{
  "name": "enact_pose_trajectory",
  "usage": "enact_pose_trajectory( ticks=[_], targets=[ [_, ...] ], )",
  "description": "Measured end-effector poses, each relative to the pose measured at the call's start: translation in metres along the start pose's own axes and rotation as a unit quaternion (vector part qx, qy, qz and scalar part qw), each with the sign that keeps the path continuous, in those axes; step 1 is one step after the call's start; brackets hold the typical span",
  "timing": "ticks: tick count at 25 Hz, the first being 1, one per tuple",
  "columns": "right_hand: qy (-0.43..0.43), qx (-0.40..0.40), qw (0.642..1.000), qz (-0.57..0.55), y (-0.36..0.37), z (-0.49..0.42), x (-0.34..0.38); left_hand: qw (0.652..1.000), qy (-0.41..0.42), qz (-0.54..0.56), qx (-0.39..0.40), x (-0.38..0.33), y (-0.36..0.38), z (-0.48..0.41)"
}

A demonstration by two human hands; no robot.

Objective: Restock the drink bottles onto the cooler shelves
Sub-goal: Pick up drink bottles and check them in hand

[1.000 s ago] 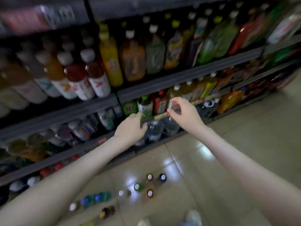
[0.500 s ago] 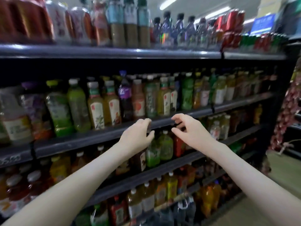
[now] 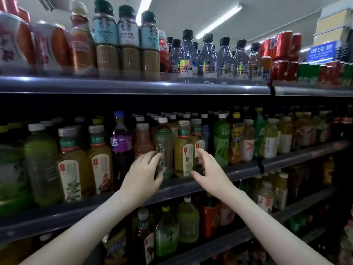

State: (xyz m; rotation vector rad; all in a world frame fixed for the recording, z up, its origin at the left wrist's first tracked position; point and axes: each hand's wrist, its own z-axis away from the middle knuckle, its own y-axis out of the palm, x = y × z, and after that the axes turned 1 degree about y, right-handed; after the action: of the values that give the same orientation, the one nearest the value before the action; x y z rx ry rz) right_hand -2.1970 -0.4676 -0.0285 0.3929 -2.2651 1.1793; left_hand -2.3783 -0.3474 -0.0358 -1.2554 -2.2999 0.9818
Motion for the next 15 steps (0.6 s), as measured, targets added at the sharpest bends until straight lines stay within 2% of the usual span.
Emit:
enact_pose_trajectory(
  ticks=[5,9,12,15],
  targets=[
    [-0.006,-0.033,0.999,-0.039,0.007,-0.087,-0.018,0.993,0.057,-0.072,-0.073,0.005,0.049,-0.057],
    [-0.021,-0.036,0.995,-0.095,0.021,-0.124,-0.023,0.991,0.061,-0.09,-0.072,-0.006,0.07,-0.082],
    [-0.051,-0.065,0.992,-0.093,0.02,-0.135,-0.028,0.991,0.048,-0.096,-0.085,-0.009,0.08,-0.085],
    [-0.053,-0.045,0.993,-0.094,0.009,-0.128,-0.032,0.995,0.004,-0.044,-0.084,-0.019,0.082,-0.085]
  ],
)
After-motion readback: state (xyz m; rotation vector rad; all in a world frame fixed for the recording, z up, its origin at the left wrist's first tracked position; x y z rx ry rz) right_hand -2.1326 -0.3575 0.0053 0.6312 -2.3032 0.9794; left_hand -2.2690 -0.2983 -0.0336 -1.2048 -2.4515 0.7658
